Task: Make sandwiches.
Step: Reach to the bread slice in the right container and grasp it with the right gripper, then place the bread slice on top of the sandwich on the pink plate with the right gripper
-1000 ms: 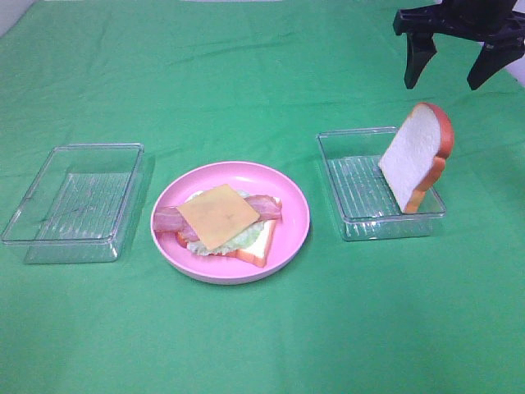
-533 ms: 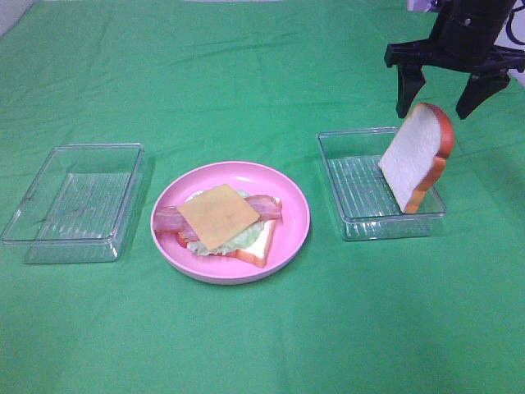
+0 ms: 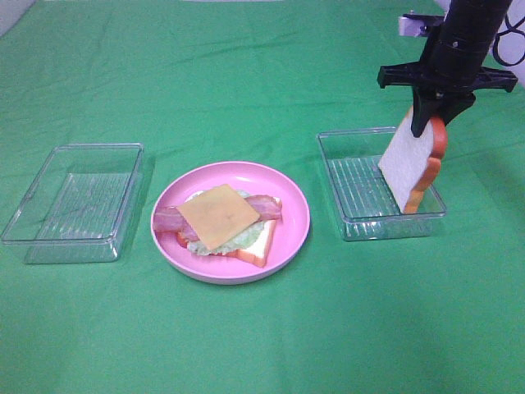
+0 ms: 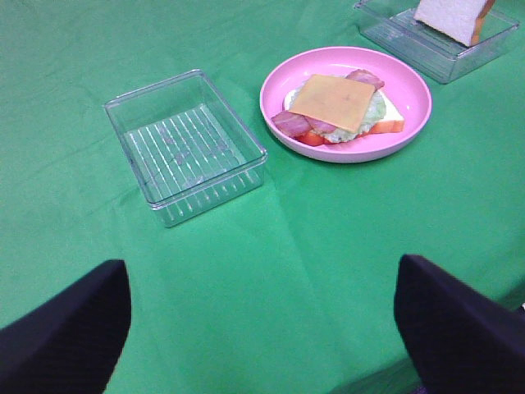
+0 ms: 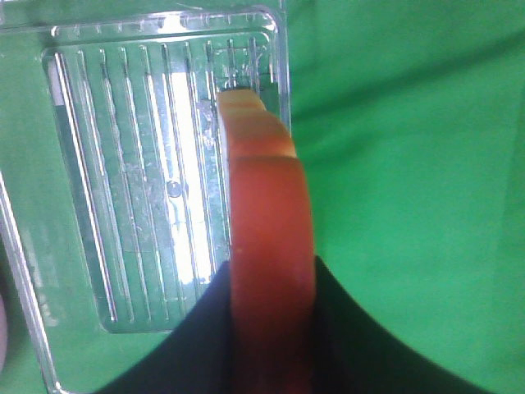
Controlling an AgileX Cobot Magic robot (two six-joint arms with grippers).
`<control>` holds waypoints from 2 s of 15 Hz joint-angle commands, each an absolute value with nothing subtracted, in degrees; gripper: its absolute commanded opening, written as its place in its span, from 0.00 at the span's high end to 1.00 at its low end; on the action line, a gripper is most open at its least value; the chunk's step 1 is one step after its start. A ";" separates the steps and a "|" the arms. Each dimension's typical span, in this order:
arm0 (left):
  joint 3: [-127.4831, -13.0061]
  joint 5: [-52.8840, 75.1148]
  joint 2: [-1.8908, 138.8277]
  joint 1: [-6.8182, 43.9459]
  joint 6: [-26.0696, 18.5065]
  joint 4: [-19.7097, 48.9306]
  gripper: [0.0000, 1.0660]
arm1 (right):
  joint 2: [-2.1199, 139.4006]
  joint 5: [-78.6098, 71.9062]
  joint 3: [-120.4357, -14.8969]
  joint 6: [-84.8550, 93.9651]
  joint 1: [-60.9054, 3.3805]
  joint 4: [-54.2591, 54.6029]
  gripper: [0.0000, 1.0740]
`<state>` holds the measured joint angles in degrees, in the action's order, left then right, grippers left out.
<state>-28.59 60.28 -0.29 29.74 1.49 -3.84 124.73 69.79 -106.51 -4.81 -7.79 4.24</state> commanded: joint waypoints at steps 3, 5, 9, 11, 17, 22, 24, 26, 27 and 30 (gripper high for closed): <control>-28.48 59.70 -1.55 29.85 1.49 -3.38 0.23 | 122.78 73.80 -106.34 -4.18 -7.62 4.70 1.00; -28.48 59.70 -1.55 29.85 1.49 -3.38 0.23 | 120.32 73.80 -106.34 -3.78 -7.62 8.08 1.00; -28.48 59.70 -1.55 29.85 1.49 -3.38 0.23 | 117.51 73.80 -106.05 3.90 -7.73 27.27 1.00; -28.48 59.70 -1.55 29.85 1.49 -3.38 0.23 | 117.46 72.77 -99.81 9.51 -10.03 40.68 1.00; -28.48 59.70 -1.55 29.85 1.49 -3.38 0.23 | 118.60 60.68 -88.18 16.62 -18.05 56.44 1.00; -28.48 59.70 -1.55 29.85 1.49 -3.32 0.23 | 125.31 54.03 -87.03 16.56 -21.20 60.45 1.00; -28.48 59.70 -1.55 29.85 1.49 -3.32 0.23 | 126.45 53.80 -87.03 16.56 -21.20 60.10 1.00; -28.48 59.70 -1.55 29.85 1.49 -3.32 0.23 | 126.74 52.48 -87.03 16.56 -21.20 58.38 1.00; -28.48 59.70 -1.55 29.85 1.49 -3.32 0.23 | 126.74 52.43 -87.03 16.56 -21.20 57.70 0.92; -28.48 59.70 -1.55 29.85 1.49 -3.32 0.23 | 126.22 53.00 -87.09 16.44 -21.20 54.26 0.32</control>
